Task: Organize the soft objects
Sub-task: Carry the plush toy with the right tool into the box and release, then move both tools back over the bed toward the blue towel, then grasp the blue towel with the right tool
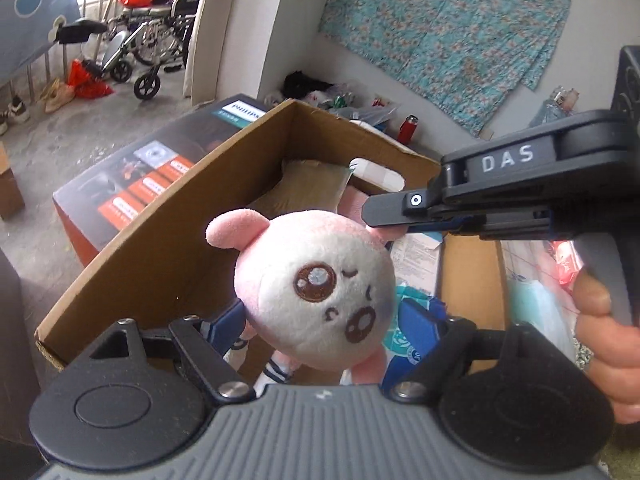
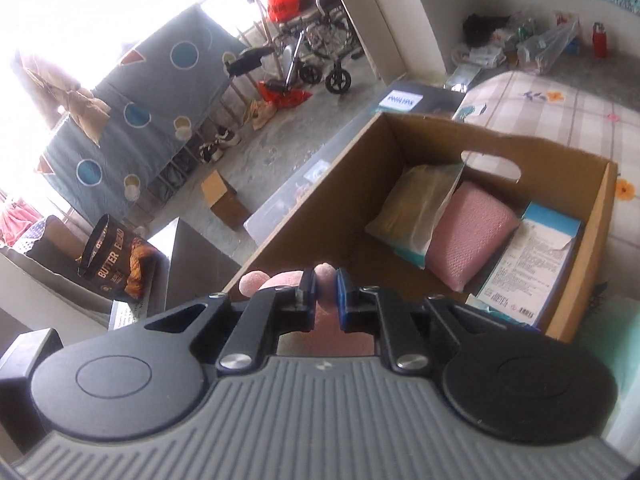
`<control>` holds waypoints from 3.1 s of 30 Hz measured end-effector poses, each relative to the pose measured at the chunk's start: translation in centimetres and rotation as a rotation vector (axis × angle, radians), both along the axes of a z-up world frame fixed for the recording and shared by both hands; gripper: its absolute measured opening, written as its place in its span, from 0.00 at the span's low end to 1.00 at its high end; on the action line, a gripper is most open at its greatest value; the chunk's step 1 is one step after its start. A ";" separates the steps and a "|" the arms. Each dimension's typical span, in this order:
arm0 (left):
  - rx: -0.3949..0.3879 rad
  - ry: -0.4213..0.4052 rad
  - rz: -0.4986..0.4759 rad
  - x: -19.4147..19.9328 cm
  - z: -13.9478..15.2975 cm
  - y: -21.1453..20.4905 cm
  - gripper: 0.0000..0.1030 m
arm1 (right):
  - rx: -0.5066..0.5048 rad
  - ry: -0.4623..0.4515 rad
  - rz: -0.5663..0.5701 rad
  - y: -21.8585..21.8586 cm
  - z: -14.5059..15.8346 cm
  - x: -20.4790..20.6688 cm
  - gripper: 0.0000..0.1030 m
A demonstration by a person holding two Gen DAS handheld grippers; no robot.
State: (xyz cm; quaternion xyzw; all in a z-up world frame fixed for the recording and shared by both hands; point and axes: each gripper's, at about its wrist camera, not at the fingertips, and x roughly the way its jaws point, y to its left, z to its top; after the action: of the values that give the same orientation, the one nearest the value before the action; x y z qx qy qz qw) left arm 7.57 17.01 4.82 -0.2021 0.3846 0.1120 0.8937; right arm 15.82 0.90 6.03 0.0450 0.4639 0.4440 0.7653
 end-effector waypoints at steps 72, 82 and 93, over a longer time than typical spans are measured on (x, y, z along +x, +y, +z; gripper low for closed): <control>0.054 -0.265 -0.885 1.0 -2.6 -30.3 0.86 | -0.194 -0.284 -0.740 -42.3 -0.7 -12.1 0.73; 0.005 -0.233 -1.017 2.7 -7.0 -37.4 0.61 | -0.278 -0.175 -0.760 -48.7 -2.6 -8.4 0.71; -0.067 -0.134 -1.056 4.8 -10.4 -41.7 0.52 | -0.276 -0.036 -0.706 -50.8 -7.9 -2.0 0.65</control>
State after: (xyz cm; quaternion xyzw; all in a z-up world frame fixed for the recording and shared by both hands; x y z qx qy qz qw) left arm 12.41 -24.69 -5.60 -0.0160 0.3793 -0.3784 0.8442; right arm 13.82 -49.87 -1.86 0.0909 0.4616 0.0870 0.8781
